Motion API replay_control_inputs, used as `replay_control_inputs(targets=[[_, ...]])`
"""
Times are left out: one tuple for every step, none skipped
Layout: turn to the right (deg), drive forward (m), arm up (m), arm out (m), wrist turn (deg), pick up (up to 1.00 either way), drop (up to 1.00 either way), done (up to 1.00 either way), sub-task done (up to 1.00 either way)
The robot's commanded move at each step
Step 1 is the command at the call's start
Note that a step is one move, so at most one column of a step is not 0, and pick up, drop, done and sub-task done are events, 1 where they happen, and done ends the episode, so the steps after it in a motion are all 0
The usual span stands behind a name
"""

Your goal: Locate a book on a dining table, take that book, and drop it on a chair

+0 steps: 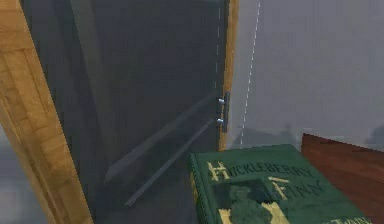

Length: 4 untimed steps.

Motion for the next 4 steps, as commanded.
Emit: replay_control_inputs(targets=[[0.0,0.00,0.00,0.48,0.0,0.00,0.00,0.00,0.00],[0.0,0.00,0.00,0.00,45.0,0.00,0.00,0.00,0.00],[0.0,0.00,0.00,0.00,45.0,0.00,0.00,0.00,0.00],[0.0,0.00,0.00,0.00,42.0,0.00,0.00,0.00,0.00]])
